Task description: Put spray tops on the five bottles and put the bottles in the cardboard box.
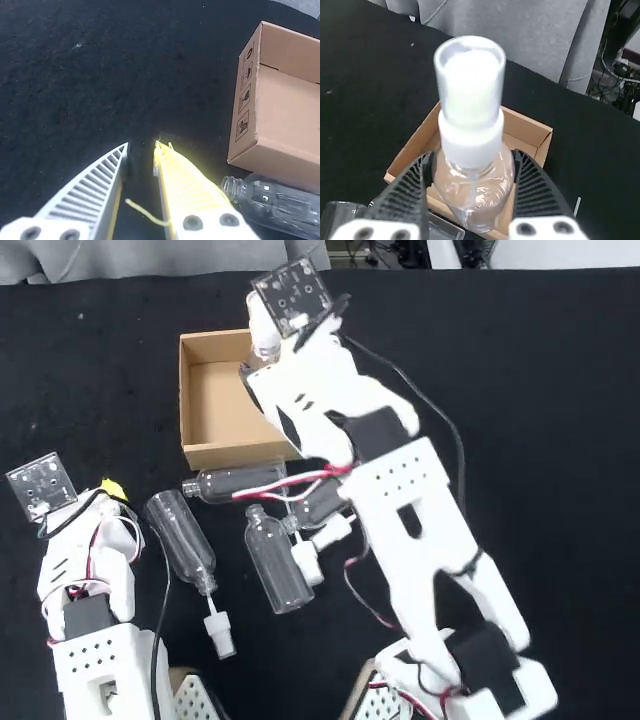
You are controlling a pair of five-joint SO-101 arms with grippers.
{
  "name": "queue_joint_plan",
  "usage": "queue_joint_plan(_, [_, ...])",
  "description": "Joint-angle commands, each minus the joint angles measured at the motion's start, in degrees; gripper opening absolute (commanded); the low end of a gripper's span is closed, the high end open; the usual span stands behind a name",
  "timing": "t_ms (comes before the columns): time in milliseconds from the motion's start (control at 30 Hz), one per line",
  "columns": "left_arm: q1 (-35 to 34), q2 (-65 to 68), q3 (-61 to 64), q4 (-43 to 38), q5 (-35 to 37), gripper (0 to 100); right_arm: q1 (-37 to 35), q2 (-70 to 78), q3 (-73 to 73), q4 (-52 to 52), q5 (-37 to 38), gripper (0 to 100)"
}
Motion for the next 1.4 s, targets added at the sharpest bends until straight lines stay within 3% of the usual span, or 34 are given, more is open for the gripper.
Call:
queue_joint_plan(0, [0.0, -0.7, -0.3, -0.2, -0.5, 8, 1.1, 1.5, -5.7, -0.4, -0.4, 5.4])
queue_joint_plan(1367, [-0.5, -0.7, -0.3, -0.2, -0.5, 8, -0.1, 29.7, -29.8, -0.4, -0.4, 5.6])
